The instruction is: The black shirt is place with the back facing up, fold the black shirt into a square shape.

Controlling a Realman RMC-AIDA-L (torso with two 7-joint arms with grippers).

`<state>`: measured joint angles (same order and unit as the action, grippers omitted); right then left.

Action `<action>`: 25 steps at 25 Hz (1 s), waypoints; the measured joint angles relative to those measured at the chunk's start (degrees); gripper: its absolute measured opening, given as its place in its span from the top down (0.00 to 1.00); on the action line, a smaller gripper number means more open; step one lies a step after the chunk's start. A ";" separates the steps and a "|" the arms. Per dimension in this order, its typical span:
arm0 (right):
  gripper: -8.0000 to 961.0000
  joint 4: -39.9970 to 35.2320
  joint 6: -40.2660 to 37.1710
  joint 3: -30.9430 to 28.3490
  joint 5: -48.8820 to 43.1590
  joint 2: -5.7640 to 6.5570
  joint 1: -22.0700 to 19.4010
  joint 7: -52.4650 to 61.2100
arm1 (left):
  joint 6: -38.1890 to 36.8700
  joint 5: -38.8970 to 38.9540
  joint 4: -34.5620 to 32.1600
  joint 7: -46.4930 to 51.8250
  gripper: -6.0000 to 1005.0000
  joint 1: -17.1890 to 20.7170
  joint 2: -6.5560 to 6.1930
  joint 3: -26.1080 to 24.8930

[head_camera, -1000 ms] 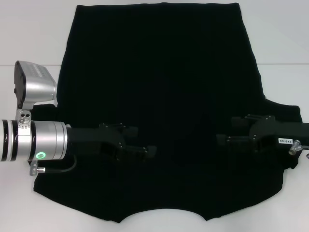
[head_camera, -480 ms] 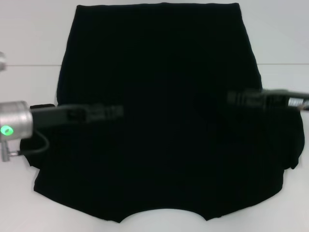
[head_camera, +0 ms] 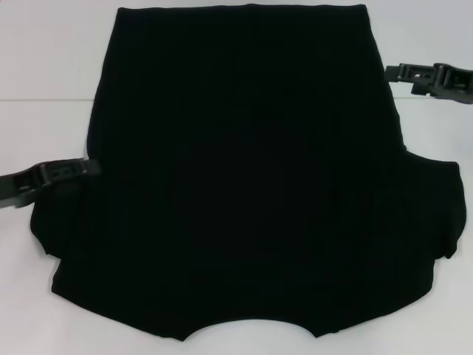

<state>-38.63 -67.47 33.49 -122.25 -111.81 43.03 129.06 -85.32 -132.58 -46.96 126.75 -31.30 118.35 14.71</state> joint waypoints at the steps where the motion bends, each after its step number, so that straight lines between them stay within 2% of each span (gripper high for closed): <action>1: 0.09 0.00 0.31 0.01 -0.15 0.19 0.03 0.57 | 0.51 -1.13 -0.06 0.25 0.19 0.20 -0.04 -0.88; 4: 0.09 -0.23 0.30 0.01 -1.22 1.03 0.19 2.37 | 1.80 -4.41 -0.26 0.36 0.20 0.51 -0.17 -2.77; 9: 0.09 -0.94 -0.44 0.26 -2.04 1.21 0.19 3.16 | 4.27 -8.65 -0.61 0.54 0.43 0.81 -0.20 -3.29; 25: 0.10 -0.43 -0.51 0.53 -2.12 1.23 -0.87 3.22 | 4.16 -14.61 -2.87 8.30 0.56 2.13 -0.18 -4.91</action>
<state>-39.06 -67.98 34.02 -124.37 -110.58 42.16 132.28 -81.16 -147.19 -49.83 135.05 -29.16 118.17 9.80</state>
